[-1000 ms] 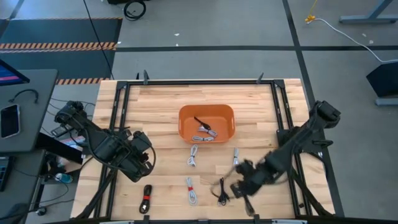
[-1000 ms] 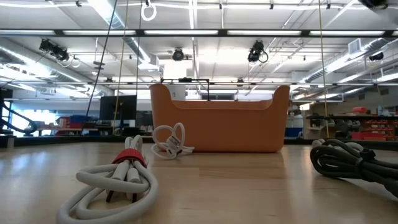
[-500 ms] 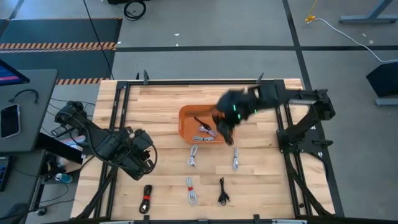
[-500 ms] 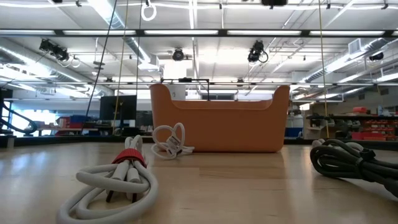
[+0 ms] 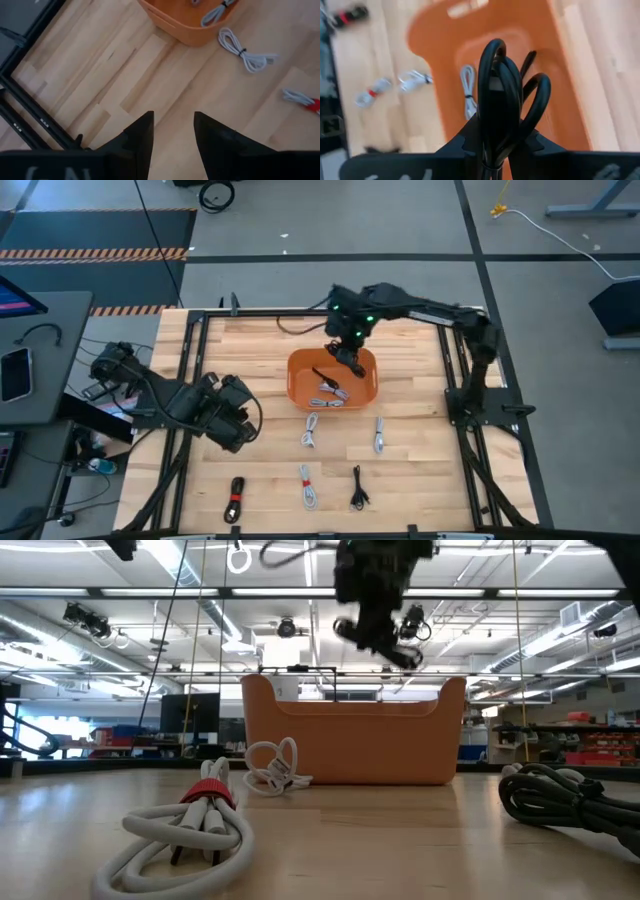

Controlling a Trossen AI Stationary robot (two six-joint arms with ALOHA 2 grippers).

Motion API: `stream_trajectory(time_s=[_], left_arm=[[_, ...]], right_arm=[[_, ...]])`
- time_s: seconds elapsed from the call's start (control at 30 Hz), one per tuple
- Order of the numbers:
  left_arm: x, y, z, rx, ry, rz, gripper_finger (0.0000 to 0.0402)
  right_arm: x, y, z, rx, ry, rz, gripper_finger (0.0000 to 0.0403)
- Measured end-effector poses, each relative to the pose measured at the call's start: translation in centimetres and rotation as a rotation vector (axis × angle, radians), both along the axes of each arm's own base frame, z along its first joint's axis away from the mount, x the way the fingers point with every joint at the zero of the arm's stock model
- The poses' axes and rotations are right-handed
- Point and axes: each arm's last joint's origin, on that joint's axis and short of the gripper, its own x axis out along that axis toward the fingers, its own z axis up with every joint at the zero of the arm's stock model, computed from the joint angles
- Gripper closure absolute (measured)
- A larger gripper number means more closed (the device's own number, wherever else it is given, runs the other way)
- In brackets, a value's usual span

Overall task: Pick and place USB-C Cables
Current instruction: Put the black USB cable into the orange bin

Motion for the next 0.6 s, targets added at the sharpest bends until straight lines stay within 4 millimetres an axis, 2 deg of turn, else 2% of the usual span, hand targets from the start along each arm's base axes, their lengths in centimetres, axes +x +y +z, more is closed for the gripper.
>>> stream_trajectory(time_s=[0.13, 0.33, 0.6], left_arm=[[0.3, 0.7, 0.0, 0.005, 0.007, 0.017, 0.0255], [0.6, 1.2, 0.0, 0.007, 0.009, 0.038, 0.0255], [0.6, 1.2, 0.0, 0.006, 0.009, 0.037, 0.0255]], right_arm=[[2.3, 0.0, -4.0, -0.003, 0.073, 0.109, 0.0343], [4.9, 2.4, -8.9, -0.077, 0.193, 0.298, 0.0343], [6.7, 4.9, -13.2, -0.158, 0.283, 0.454, 0.0343]])
